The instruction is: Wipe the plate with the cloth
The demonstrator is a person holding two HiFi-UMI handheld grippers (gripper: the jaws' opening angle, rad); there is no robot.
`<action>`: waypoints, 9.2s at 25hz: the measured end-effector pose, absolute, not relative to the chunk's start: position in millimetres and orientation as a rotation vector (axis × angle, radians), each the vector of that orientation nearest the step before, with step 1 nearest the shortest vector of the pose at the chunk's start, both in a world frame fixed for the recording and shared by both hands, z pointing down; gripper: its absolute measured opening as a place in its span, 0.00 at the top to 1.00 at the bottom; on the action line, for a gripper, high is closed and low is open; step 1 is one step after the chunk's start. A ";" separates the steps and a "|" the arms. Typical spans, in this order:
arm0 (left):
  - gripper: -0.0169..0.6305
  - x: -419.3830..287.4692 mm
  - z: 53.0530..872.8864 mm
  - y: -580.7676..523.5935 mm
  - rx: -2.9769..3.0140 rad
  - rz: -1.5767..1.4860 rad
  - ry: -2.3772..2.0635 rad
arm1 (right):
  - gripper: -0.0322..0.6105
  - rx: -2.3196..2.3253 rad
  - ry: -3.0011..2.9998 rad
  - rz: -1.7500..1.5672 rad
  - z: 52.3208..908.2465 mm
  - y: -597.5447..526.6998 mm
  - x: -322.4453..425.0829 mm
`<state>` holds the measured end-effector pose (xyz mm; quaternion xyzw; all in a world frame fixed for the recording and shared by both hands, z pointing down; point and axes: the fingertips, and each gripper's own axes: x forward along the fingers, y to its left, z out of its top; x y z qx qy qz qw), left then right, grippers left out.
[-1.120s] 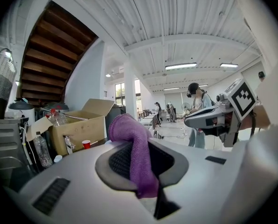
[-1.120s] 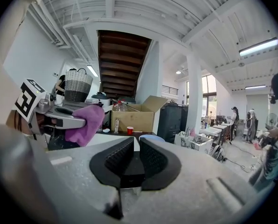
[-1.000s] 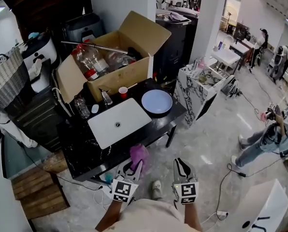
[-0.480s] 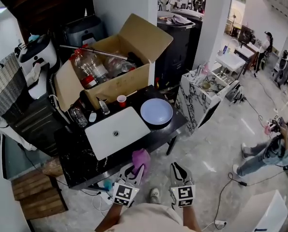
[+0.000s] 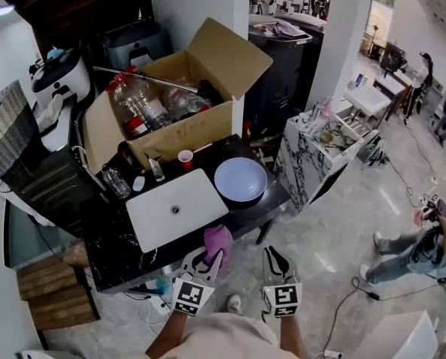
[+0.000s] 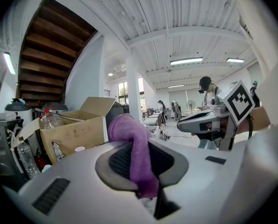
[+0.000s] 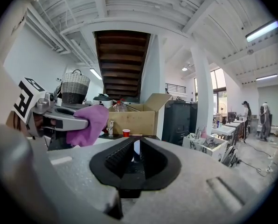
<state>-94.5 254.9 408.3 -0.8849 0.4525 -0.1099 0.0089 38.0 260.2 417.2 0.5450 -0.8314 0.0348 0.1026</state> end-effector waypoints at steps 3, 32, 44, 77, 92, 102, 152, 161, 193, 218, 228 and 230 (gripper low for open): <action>0.88 -88.9 409.3 244.2 -2.770 -0.346 1.464 | 0.89 1.589 -2.478 0.096 416.7 249.1 42.1; 0.88 -75.8 435.3 121.1 -2.793 -0.402 1.487 | 0.89 1.524 -2.478 0.134 438.5 118.6 44.7; 0.88 -79.7 453.7 50.0 -2.850 -0.427 1.440 | 0.89 1.513 -2.429 0.216 457.6 53.3 34.6; 0.88 -54.2 511.3 -76.5 -3.092 -0.507 1.291 | 0.89 1.527 -2.177 0.340 525.4 -55.7 54.4; 0.88 -9.0 534.8 -104.7 -3.041 -0.663 1.388 | 0.89 1.362 -2.269 0.446 559.2 -98.7 79.8; 0.88 12.2 566.8 -117.2 -3.042 -0.816 1.391 | 0.88 1.283 -2.252 0.527 590.5 -116.8 95.0; 0.88 52.0 640.0 -66.1 -3.053 -1.401 0.581 | 0.91 1.514 -2.033 0.887 646.1 -161.6 100.0; 0.88 39.1 640.8 -51.7 -3.028 -1.430 0.498 | 0.91 1.568 -2.009 0.881 647.3 -161.3 100.7; 0.88 -13.6 641.9 -58.0 -2.922 -1.522 0.707 | 0.91 1.578 -1.994 0.875 646.9 -161.7 101.3; 0.88 -52.6 642.8 -91.6 -2.837 -1.517 1.006 | 0.91 1.574 -1.989 0.873 646.4 -160.1 102.3; 0.88 -68.2 642.9 -110.5 -2.791 -1.524 1.095 | 0.91 1.567 -2.004 0.875 646.6 -159.9 101.4; 0.88 -70.4 642.8 -114.2 -2.780 -1.529 1.104 | 0.91 1.561 -2.009 0.876 646.6 -159.7 101.3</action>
